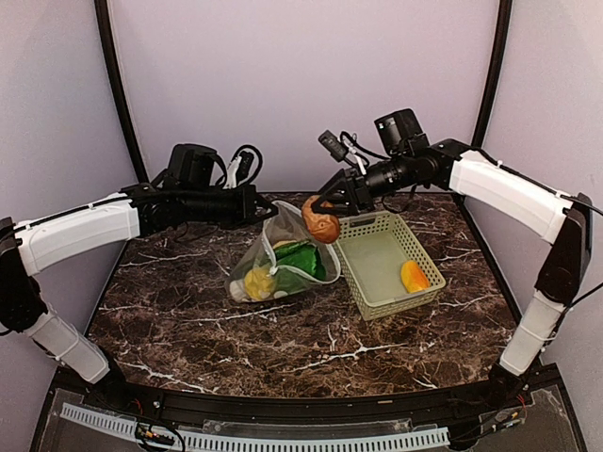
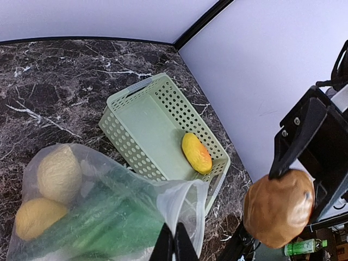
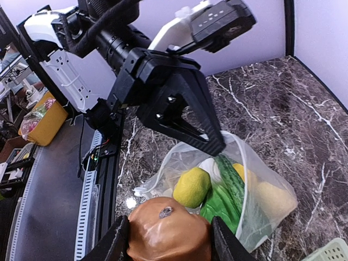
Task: Place the food in the zip-top bag and seal the zipper
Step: Pick up the fake vegetable from the bin, then place the fake vegetable in the zipper food storage bag, then adjust the zipper food storage bag at the center of the board.
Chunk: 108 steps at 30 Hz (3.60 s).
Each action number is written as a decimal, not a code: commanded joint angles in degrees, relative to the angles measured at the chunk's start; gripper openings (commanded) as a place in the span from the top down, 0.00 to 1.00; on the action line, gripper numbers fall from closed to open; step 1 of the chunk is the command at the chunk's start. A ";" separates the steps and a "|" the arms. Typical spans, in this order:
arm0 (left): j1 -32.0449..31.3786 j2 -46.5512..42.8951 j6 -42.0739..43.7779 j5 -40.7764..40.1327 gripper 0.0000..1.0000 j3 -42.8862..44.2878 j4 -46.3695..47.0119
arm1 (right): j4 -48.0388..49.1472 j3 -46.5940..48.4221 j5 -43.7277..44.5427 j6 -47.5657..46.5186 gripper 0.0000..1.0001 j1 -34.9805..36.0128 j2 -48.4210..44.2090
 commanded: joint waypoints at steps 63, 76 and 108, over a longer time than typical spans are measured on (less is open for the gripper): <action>-0.03 -3.77 -1.09 -0.70 0.99 -2.74 -0.82 | -10.13 -10.69 29.67 -3.61 0.77 3.97 5.91; -0.04 1.07 11.90 -5.36 0.95 6.12 -21.03 | -16.35 6.63 13.96 -1.89 1.00 0.53 5.48; -0.10 2.37 6.22 4.53 0.99 -1.19 -3.87 | -14.66 -20.89 25.88 -9.04 0.46 -12.30 -9.02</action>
